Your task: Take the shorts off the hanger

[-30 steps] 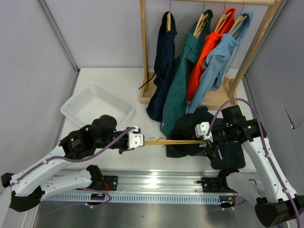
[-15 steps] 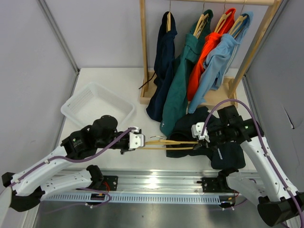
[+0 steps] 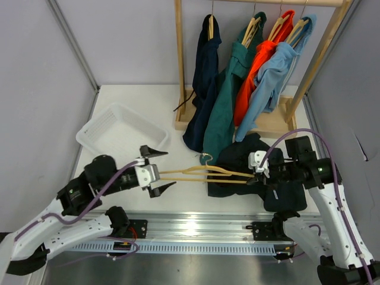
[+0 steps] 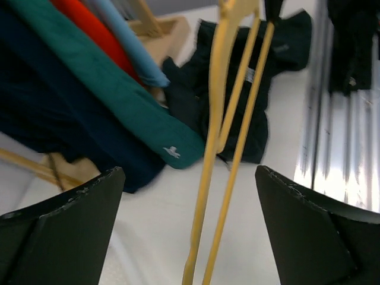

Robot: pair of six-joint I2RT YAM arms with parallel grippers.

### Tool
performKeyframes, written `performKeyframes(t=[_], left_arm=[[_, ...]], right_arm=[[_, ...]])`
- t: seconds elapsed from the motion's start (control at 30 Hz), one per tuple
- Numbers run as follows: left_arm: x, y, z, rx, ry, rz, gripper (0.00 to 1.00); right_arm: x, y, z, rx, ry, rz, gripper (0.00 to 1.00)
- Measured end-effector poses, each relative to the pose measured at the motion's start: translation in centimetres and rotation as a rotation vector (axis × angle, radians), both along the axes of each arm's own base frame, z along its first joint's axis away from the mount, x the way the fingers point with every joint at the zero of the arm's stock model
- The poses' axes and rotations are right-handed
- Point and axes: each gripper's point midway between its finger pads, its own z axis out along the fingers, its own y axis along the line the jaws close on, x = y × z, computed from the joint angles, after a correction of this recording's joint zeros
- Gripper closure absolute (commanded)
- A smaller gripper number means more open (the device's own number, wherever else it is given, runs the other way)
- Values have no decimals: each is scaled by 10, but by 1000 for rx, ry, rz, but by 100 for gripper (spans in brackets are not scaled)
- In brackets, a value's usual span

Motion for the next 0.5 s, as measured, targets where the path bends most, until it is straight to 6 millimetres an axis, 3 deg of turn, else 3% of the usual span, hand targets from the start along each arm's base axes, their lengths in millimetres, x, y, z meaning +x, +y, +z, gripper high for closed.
performKeyframes(t=[0.13, 0.3, 0.4, 0.5], left_arm=[[6, 25, 37, -128, -94, 110, 1], [10, 60, 75, -301, -133, 261, 1], [16, 69, 77, -358, -88, 336, 1], [26, 63, 52, -335, -7, 389, 1]], right_arm=[[4, -8, 13, 36, -12, -99, 100], [18, -20, 50, 92, -40, -264, 100], [29, -30, 83, 159, -70, -393, 100], [37, -40, 118, 237, -101, -526, 100]])
